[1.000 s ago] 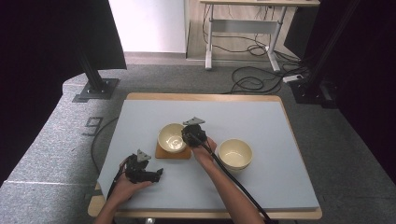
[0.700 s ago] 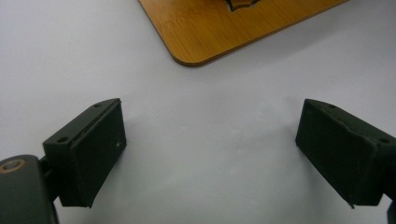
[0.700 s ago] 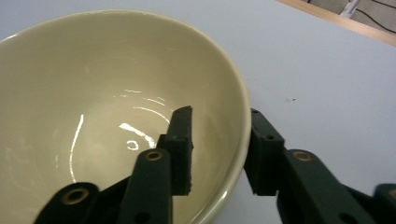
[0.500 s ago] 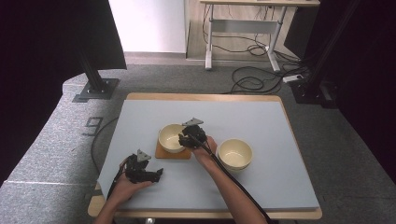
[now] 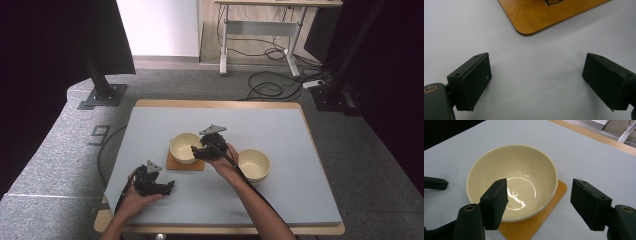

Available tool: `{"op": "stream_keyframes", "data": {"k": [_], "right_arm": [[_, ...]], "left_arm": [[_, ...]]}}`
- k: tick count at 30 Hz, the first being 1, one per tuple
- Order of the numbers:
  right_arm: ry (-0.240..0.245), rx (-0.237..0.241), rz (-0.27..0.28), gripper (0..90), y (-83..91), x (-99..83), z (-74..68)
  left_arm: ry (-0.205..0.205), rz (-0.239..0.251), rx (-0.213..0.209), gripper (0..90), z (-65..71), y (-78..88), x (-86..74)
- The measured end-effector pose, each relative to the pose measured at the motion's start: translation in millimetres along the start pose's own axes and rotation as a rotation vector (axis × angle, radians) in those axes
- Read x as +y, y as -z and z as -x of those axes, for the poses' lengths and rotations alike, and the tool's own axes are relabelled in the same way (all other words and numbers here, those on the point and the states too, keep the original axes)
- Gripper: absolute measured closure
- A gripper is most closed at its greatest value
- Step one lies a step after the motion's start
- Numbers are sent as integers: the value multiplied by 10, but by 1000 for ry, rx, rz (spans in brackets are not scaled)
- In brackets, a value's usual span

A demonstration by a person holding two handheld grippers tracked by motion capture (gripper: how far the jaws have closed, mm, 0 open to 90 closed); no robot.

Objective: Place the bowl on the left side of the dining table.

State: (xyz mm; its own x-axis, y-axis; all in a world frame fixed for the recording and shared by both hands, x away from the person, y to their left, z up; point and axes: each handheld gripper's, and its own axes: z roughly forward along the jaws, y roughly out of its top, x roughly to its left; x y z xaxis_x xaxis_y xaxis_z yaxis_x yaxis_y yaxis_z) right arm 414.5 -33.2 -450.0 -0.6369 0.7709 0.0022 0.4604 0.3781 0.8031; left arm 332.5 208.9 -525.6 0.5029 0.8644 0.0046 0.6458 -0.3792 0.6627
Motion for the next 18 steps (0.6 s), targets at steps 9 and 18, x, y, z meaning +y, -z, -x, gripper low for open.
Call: {"op": "stream_keyframes", "data": {"k": [9,18], "right_arm": [[13,2,28,299,327,-119,148],[-26,-5,54,300,655,-340,375]], "left_arm": [[0,-1,0,84,-1,0,2],[0,-1,-1,84,-2,-1,3]]}}
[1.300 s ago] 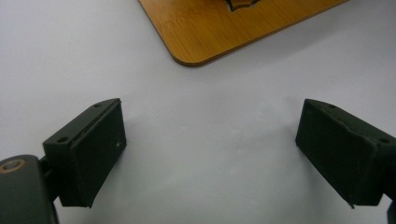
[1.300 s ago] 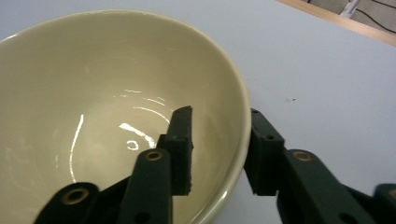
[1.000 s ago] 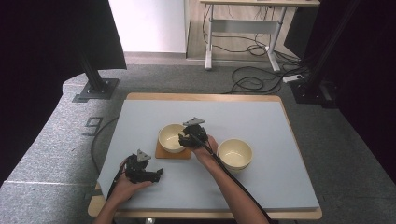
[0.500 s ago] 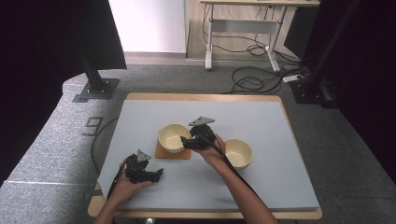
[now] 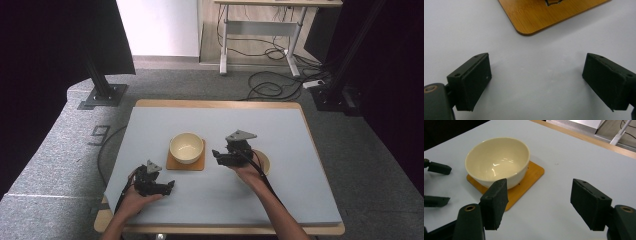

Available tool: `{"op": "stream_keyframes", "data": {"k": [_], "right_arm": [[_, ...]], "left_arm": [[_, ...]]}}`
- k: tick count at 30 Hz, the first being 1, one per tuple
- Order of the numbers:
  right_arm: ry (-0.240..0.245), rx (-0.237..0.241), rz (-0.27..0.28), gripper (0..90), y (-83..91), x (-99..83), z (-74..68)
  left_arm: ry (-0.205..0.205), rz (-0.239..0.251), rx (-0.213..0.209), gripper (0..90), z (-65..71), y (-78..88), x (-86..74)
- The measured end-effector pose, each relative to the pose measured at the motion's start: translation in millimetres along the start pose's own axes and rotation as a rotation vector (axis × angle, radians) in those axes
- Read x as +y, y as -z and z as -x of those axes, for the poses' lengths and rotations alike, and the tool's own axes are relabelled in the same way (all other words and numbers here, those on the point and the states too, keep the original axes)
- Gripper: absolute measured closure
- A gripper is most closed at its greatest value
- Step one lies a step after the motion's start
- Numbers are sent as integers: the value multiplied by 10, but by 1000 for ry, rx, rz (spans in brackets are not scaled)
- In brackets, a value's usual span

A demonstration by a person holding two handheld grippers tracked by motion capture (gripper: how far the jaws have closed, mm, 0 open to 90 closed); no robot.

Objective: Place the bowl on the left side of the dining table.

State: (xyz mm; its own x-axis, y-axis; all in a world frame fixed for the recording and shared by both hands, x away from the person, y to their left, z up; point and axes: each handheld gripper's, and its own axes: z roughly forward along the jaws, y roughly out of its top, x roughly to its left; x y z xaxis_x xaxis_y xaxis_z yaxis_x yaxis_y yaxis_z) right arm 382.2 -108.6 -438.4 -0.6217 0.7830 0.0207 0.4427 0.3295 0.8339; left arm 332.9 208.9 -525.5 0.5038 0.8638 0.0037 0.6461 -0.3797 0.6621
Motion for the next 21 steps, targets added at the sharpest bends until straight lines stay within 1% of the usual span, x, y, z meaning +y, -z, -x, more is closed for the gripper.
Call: {"op": "stream_keyframes", "data": {"k": [8,11,16,21], "right_arm": [[-27,-12,30,303,346,-184,199],[-21,-21,43,304,473,-283,278],[-39,-27,65,310,622,-435,382],[-32,-44,80,304,768,-581,476]], "left_arm": [[-1,-1,-2,84,-1,1,2],[-1,-1,-1,83,-1,-1,2],[0,-1,-3,83,-3,-2,3],[-1,-1,-3,83,-3,-1,3]]}}
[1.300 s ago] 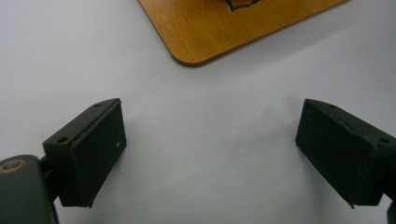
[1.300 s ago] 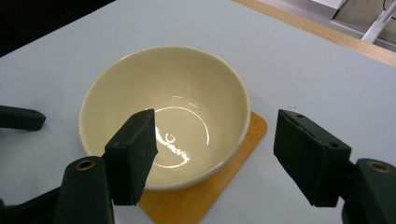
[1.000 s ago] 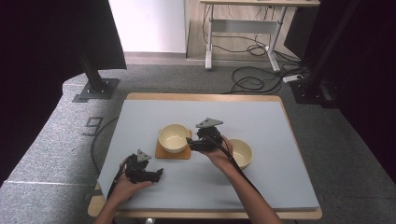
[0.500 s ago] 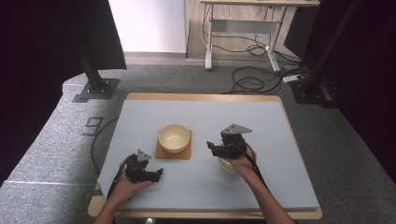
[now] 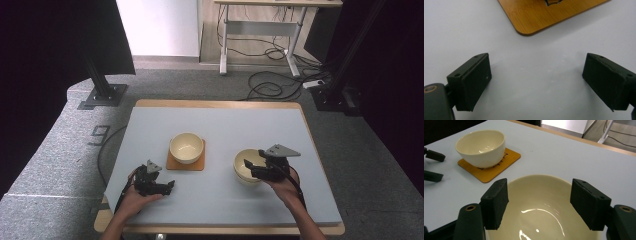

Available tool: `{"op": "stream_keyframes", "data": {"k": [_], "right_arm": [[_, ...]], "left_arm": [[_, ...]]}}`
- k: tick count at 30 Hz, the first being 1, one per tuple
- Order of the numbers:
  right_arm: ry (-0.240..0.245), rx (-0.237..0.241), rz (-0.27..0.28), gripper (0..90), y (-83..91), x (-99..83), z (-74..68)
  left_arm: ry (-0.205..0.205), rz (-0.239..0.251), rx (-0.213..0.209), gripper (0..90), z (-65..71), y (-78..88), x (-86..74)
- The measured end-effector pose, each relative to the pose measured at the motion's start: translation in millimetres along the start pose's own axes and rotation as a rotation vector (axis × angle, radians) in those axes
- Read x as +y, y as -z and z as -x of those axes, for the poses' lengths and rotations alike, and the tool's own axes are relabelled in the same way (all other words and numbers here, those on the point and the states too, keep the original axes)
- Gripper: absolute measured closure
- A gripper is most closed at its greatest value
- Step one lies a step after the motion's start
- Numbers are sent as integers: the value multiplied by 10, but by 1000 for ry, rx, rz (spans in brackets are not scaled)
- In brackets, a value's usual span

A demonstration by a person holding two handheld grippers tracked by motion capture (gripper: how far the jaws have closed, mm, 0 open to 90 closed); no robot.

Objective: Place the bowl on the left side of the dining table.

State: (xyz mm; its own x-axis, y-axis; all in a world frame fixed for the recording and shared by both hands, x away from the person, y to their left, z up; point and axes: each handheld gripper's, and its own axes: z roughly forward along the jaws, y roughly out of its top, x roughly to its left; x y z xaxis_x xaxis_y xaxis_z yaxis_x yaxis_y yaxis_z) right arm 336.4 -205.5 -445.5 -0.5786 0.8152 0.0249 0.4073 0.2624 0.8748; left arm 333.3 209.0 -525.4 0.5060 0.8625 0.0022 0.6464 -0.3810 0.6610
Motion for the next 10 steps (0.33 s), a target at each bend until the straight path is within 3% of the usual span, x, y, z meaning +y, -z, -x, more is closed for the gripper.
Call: {"op": "stream_keyframes", "data": {"k": [5,10], "right_arm": [[-2,7,0,293,73,-89,85],[8,15,-4,283,62,-117,82]], "left_arm": [[0,0,0,83,0,0,0],[0,0,-1,83,-1,0,1]]}}
